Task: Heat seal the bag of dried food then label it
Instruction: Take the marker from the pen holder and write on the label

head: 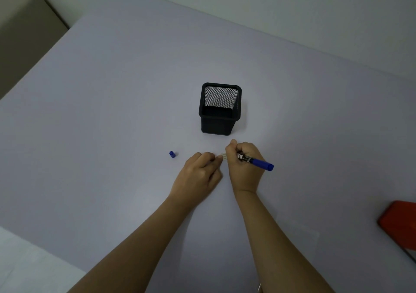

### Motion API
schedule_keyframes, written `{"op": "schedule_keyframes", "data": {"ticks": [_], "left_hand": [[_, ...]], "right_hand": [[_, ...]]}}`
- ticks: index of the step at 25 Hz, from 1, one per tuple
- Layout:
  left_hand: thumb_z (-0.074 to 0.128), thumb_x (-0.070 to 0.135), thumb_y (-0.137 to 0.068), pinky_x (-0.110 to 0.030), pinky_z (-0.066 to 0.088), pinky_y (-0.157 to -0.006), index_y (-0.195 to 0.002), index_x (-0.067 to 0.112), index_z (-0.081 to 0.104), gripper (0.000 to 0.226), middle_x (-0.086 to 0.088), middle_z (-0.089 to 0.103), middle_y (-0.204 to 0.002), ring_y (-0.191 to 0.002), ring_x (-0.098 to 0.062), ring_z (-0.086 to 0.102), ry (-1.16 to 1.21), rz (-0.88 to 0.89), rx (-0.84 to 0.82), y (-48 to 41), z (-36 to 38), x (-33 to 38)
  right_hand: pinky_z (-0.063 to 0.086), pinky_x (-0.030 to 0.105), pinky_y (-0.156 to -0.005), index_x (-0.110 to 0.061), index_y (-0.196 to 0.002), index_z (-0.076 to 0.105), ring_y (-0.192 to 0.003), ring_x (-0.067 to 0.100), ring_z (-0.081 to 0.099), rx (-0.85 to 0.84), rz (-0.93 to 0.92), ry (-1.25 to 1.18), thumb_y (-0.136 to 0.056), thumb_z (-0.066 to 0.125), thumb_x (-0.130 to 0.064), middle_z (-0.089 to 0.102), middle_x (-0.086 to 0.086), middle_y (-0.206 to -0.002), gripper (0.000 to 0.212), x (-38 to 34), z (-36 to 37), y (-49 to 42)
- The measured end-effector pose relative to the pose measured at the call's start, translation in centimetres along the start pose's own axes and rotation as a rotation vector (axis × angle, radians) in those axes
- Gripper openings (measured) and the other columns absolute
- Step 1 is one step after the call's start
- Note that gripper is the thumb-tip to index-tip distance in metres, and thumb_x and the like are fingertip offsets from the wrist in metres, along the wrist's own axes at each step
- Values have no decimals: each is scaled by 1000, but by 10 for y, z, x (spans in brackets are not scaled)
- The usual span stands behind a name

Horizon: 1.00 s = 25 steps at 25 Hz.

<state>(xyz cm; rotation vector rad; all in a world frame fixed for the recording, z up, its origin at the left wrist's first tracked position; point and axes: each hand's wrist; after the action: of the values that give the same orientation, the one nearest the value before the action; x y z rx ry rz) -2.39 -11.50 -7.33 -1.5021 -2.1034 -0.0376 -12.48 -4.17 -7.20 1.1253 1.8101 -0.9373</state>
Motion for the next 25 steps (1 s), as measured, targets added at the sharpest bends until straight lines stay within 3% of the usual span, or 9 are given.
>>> {"op": "schedule_keyframes", "data": {"ticks": [3,6,10,13,17,25], "left_hand": [[50,15,-88,-29,48,-62,-105,3,69,28,-8,63,-84,-65,-19,55,5,1,9,0,0,0],[51,15,-88,-29,48,-62,-104,2,70,28,-8,63,-83,-64,-19,54,4,11,14,0,-1,0],[51,15,-88,-27,46,-63,-104,3,70,28,-7,63,-84,-65,-19,54,-4,10,17,0,0,0],[51,16,-88,-27,45,-63,-104,3,70,28,-7,63,-84,-65,-18,54,-13,13,11,0,-1,0],[50,16,-88,-27,46,-63,-104,3,70,29,-7,64,-84,-65,-17,54,-16,15,12,0,0,0],[50,16,-88,-25,43,-65,-104,3,70,29,-7,63,-84,-66,-17,54,-11,9,11,0,0,1]], "right_hand": [[35,13,-48,-4,-55,50,-47,14,43,2,10,15,-85,56,-16,48,5,-50,33,0,1,0],[38,24,-48,-2,-53,49,-47,20,44,-6,0,10,-85,56,-14,49,9,-49,35,-1,1,0],[38,16,-49,-6,-56,52,-47,12,43,-7,-6,17,-86,56,-16,48,1,-51,32,-3,0,0],[39,22,-48,-3,-55,51,-47,18,45,-7,-6,11,-85,56,-15,48,6,-50,33,-4,0,0],[37,14,-48,-5,-56,52,-47,15,44,15,4,10,-85,56,-17,48,2,-51,32,-4,-1,0],[37,17,-48,-5,-54,51,-46,17,44,32,-6,23,-85,57,-14,48,5,-50,33,-2,0,-1]]}}
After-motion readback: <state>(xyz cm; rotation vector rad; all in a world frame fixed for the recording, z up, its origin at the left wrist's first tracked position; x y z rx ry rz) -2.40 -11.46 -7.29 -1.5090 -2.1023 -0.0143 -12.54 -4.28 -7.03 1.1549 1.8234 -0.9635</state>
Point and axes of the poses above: each hand's wrist, its own y-axis away from the middle knuckle, its own z-axis out of the palm, x = y × z
